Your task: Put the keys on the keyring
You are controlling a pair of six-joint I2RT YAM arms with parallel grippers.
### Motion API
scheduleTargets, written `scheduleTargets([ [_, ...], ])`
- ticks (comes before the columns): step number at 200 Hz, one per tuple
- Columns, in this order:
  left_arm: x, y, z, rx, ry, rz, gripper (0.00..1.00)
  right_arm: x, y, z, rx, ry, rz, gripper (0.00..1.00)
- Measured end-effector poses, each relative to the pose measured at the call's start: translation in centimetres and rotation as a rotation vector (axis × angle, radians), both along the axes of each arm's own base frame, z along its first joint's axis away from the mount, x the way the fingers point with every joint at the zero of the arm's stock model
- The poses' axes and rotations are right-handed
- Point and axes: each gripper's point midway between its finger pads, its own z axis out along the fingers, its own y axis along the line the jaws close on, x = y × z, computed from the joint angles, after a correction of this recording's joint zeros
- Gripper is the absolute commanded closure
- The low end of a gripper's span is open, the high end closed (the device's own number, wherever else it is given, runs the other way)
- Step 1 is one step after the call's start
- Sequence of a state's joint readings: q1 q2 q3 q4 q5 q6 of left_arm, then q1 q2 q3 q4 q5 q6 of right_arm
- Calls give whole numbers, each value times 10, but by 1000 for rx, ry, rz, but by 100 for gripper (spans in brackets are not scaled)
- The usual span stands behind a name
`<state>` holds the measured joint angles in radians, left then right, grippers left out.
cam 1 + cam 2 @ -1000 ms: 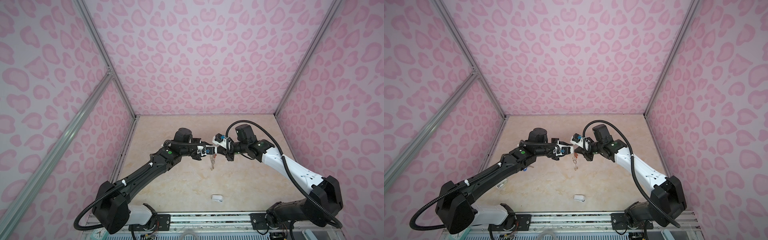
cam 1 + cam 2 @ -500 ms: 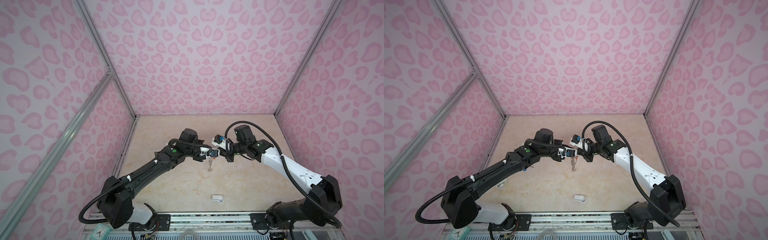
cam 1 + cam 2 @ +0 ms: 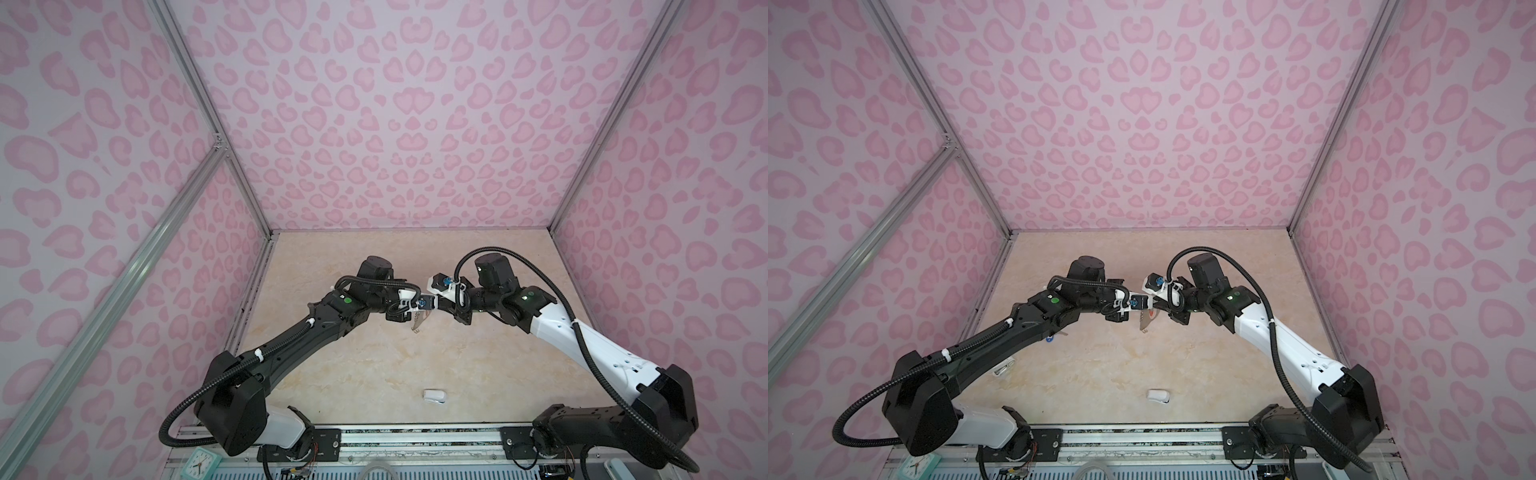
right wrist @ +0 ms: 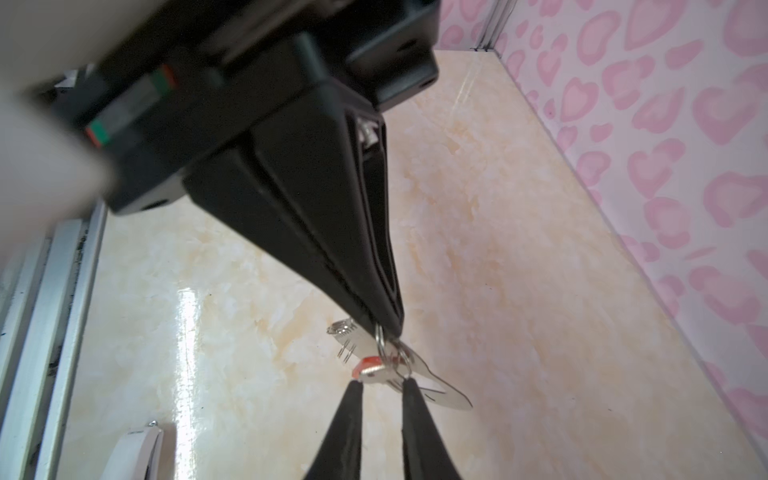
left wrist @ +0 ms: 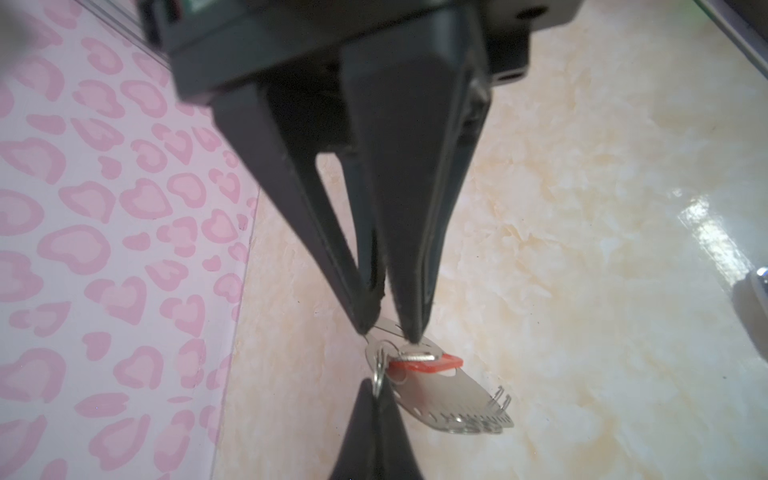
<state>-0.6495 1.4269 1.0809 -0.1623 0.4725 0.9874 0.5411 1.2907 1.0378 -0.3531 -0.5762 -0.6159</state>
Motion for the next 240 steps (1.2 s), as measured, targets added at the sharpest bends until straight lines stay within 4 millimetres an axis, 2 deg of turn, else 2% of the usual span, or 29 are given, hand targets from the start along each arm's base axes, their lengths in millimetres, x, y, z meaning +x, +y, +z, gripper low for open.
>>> scheduleTargets([
  [20,1,1,-1,-61,62,17,97,1,-8,2,4,-63,-39,77],
  [49,6,4,6,-164,125,40,97,5,-10,9,30,-113,-69,77],
  [127,12,5,46,-446,232,42,97,9,4,19,120,-126,-88,76],
  [187,13,4,63,-531,256,35,97,17,10,12,144,-85,-112,70],
  [240,12,4,65,-540,259,27,97,25,14,16,179,-83,-137,66],
])
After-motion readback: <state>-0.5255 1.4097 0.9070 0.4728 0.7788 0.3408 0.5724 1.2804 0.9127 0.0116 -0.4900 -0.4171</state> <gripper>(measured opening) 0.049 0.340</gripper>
